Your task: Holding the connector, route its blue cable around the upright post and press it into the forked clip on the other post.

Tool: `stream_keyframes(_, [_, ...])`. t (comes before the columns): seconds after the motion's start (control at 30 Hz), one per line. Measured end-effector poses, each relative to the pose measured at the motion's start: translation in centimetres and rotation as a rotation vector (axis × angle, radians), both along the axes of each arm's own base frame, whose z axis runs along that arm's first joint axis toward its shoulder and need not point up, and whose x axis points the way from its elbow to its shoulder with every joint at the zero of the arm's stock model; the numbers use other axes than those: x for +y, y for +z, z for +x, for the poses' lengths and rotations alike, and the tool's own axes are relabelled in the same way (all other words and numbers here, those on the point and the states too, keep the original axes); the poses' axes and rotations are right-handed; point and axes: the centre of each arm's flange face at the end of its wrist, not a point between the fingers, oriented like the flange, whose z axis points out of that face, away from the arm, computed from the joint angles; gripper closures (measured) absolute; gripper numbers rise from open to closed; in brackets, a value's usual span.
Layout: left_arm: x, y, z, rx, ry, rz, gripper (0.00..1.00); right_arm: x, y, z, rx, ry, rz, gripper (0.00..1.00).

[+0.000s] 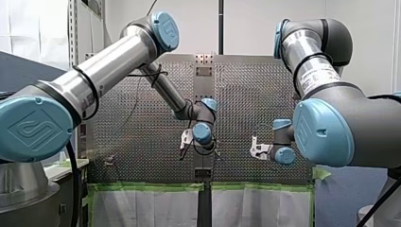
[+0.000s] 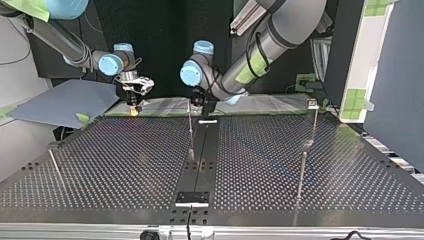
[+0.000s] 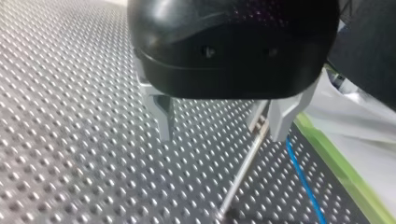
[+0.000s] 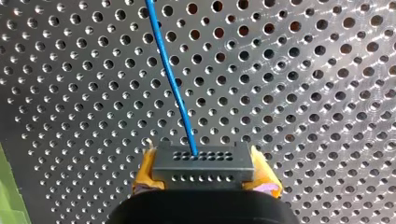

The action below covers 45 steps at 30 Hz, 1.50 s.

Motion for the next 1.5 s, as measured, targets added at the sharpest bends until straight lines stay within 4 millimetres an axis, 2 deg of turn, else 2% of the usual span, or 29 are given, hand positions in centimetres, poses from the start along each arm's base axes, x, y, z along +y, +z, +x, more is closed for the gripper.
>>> stream_keyframes(0.13, [-0.2,1.0,-1.4,-0.003,-0.016,-0.003,0.0,0.0,0.0,0.0,0.002,-0.001,0.003,1.0])
stream_keyframes(0.23, [0.0,0.8,-2.7,0.013,-0.019,0.005,0.0,0.0,0.0,-0.1,0.002,-0.001,0.003,1.0])
stream_keyframes(0.5, [1.5,-1.3,-5.4,0.063,-0.001,0.036,0.0,-0.1,0.0,-0.2,0.003,-0.003,0.003,1.0])
stream_keyframes(0.97, [2.7,-4.6,-10.4,0.128,-0.033,0.082,0.0,-0.1,0.0,-0.3,0.003,-0.003,0.003,1.0])
stream_keyframes(1.1, [3.0,-5.1,-11.1,0.137,-0.035,0.09,0.0,-0.1,0.0,-0.3,0.003,-0.003,0.003,1.0])
stream_keyframes(1.5, [3.1,-5.2,-11.3,0.143,-0.031,0.083,0.0,-0.1,0.0,-0.3,0.003,-0.003,0.003,1.0])
